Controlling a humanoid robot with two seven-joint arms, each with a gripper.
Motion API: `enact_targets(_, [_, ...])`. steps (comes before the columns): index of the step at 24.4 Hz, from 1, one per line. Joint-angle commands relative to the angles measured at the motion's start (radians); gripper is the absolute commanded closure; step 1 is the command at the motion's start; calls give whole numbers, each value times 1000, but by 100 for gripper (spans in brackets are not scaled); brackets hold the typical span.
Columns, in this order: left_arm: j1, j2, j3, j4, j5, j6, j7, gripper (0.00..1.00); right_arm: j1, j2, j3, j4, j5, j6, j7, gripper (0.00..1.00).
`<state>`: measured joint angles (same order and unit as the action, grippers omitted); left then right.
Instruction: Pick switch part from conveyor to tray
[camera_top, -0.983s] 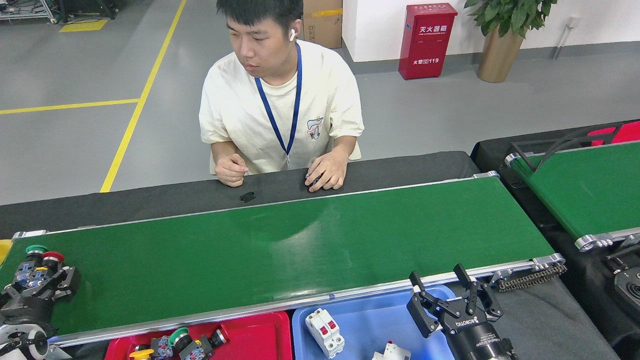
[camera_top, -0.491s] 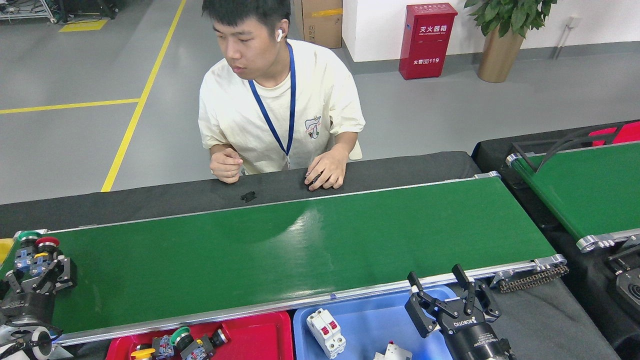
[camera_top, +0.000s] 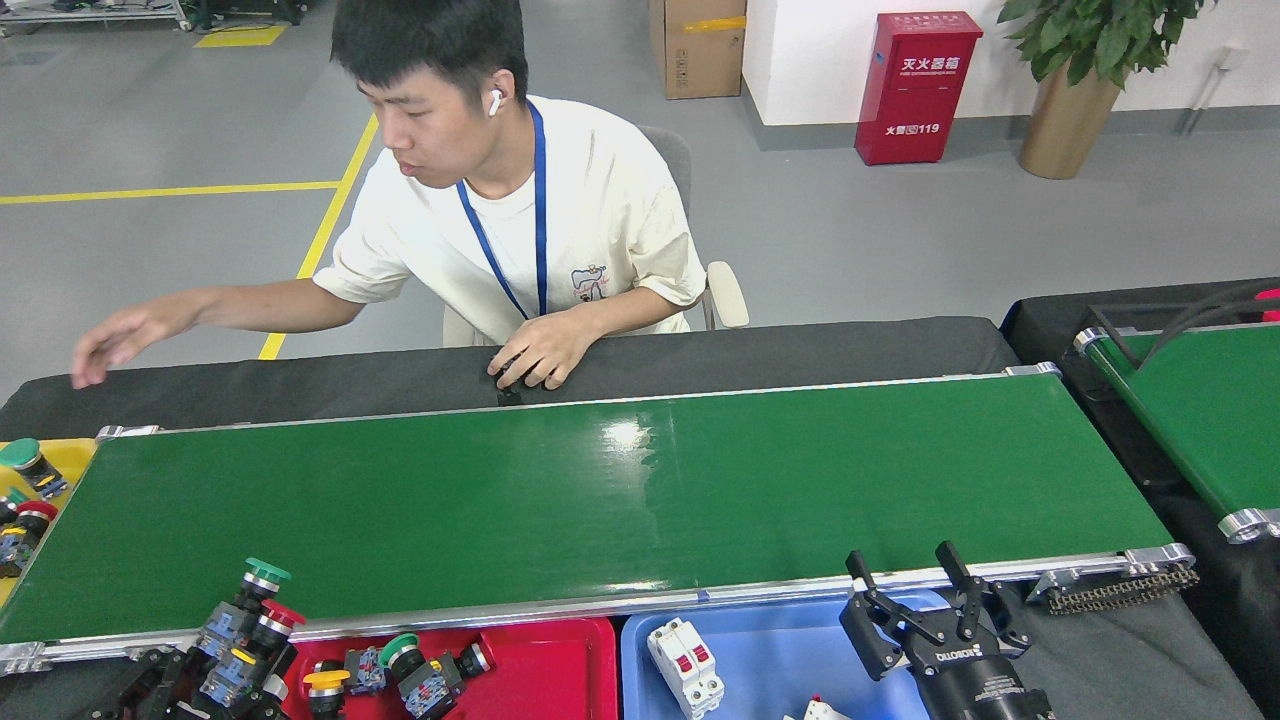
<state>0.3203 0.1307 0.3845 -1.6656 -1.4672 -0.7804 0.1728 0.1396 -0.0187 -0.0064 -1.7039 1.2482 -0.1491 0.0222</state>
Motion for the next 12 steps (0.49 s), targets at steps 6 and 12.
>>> enact_targets(6, [105, -80, -13, -72, 2, -5, 5, 0, -9, 0, -9, -8, -1, 3, -2, 1])
enact_targets(12, [103, -109, 39, -77, 13, -5, 7, 0, -8, 0, -9, -8, -1, 3, -5, 1])
